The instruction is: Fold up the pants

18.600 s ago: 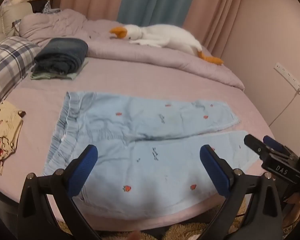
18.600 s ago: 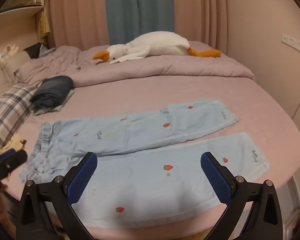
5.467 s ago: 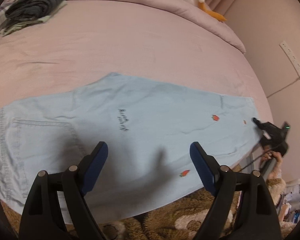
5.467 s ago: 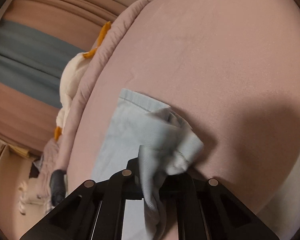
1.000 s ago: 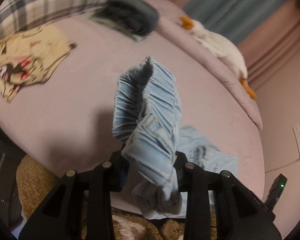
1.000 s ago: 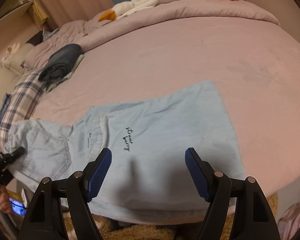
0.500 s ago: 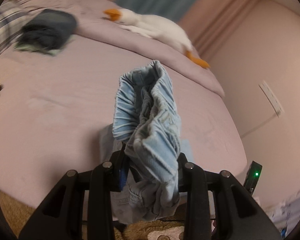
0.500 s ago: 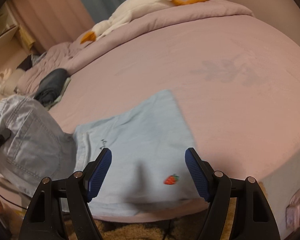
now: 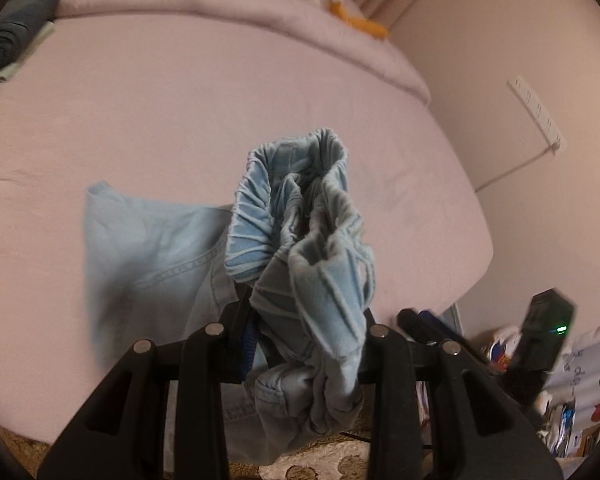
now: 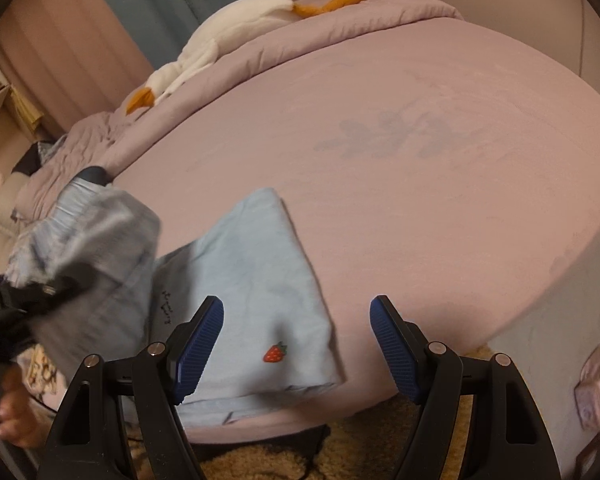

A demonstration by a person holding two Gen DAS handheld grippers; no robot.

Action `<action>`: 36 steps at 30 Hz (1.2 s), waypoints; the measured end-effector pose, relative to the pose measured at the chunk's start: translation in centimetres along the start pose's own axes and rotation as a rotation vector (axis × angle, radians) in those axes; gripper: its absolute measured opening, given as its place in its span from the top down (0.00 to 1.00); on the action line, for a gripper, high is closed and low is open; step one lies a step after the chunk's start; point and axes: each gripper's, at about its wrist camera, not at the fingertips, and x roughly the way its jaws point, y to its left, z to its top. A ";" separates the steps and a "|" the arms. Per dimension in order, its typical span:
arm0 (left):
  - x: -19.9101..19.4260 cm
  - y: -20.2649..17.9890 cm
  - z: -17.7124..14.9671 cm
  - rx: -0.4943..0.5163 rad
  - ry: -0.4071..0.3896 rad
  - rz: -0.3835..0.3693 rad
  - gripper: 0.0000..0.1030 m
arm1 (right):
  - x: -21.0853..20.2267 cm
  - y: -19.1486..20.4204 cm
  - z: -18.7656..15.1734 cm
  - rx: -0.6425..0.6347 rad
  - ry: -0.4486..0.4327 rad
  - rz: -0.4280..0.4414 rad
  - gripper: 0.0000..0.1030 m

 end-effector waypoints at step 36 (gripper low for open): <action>-6.4 10.7 -5.4 -0.158 -0.078 0.249 0.07 | 6.8 2.9 0.4 -0.112 0.157 0.037 0.33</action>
